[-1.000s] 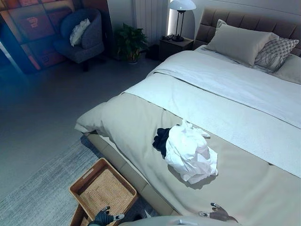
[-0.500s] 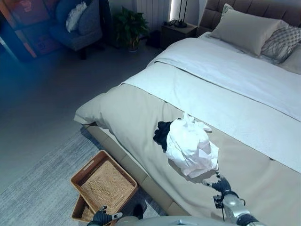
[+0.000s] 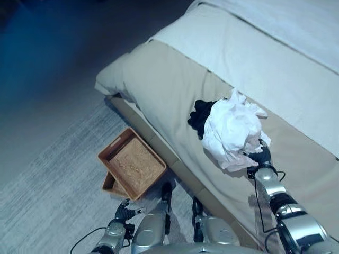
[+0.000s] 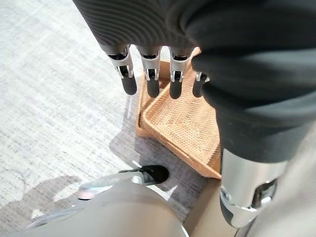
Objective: Pick up clothes into the bucket
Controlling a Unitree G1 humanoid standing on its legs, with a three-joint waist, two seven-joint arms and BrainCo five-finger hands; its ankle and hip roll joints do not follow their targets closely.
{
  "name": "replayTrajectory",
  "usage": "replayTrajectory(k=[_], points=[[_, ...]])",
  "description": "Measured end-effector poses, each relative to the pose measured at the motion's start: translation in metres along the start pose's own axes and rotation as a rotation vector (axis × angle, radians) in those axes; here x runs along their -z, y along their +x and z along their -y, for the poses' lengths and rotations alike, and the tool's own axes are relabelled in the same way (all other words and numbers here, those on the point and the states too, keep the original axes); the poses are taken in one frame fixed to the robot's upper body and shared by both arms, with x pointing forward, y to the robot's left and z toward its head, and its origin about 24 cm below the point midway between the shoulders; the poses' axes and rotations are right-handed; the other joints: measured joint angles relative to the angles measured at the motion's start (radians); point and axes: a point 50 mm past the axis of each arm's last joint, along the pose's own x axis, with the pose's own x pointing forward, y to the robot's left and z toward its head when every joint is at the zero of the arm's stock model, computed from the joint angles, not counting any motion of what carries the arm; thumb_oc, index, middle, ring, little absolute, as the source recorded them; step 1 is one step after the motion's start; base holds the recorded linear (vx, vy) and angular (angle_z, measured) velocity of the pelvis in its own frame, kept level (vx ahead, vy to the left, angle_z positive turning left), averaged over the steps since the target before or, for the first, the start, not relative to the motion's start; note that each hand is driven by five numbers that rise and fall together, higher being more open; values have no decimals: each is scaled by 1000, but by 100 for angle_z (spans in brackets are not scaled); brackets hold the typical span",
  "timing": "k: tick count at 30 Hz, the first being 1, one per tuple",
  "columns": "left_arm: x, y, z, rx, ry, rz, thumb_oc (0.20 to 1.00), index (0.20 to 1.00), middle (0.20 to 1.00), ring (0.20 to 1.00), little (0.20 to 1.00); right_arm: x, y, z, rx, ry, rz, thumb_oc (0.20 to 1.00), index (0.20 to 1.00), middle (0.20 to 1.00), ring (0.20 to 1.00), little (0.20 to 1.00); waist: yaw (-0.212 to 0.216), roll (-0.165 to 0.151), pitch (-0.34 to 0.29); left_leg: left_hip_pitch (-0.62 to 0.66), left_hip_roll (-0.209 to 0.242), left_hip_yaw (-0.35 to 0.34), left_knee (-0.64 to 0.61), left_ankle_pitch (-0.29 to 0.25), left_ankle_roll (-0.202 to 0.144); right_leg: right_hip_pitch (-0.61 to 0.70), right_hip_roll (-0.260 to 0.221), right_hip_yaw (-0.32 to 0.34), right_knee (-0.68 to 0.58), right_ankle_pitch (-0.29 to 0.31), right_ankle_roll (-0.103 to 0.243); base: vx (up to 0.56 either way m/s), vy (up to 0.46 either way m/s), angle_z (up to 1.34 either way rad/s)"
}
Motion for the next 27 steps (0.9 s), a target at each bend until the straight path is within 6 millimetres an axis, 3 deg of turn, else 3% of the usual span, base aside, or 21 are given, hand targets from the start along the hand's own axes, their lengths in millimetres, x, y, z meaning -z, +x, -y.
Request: replayTrajectory(k=[8,11,13,14,20,24,27], points=[[-42,10,-1,-49,-93,119,1000,1000,1000,1000,1000,-74,22,14,121,-3,132,1000,1000,1000,1000,1000,15,-1,117,-166,-23,-1,58,20,-1,-281,-49,7,310,-101,-12,-93,2,2],[-50,10,0,-56,-124,155,1000,1000,1000,1000,1000,-87,26,26,172,-8,159,1000,1000,1000,1000,1000,30,4,128,-217,-36,-5,72,27,2,-355,-65,6,381,-124,-19,-39,22,9],[-55,9,2,-54,-130,175,1000,1000,1000,1000,1000,-92,28,32,198,-19,168,790,790,790,790,790,37,6,129,-240,-40,-10,72,28,4,-388,-74,-3,412,-129,-26,-18,28,15],[-57,9,2,-52,-132,184,1000,1000,1000,1000,1000,-96,29,35,210,-18,176,200,200,200,200,200,39,6,129,-249,-43,-11,74,28,5,-404,-80,-5,432,-136,-29,-11,20,16],[-71,8,3,-41,-138,246,1000,1000,1000,1000,1000,-125,33,62,311,5,246,200,200,200,200,200,38,7,130,-351,-63,-1,136,25,11,-516,-115,-14,528,-161,-48,-16,32,14],[-77,9,3,-44,-145,261,1000,1000,1000,1000,1000,-133,31,62,330,47,279,200,200,200,200,200,35,7,130,-371,-69,0,170,25,11,-536,-122,-12,563,-169,-52,-5,3,3],[-78,9,3,-54,-173,262,1000,1000,1000,1000,1000,-151,21,54,299,144,381,200,200,200,200,200,15,7,130,-379,-68,-1,188,23,11,-539,-122,-14,573,-169,-53,0,0,0]])
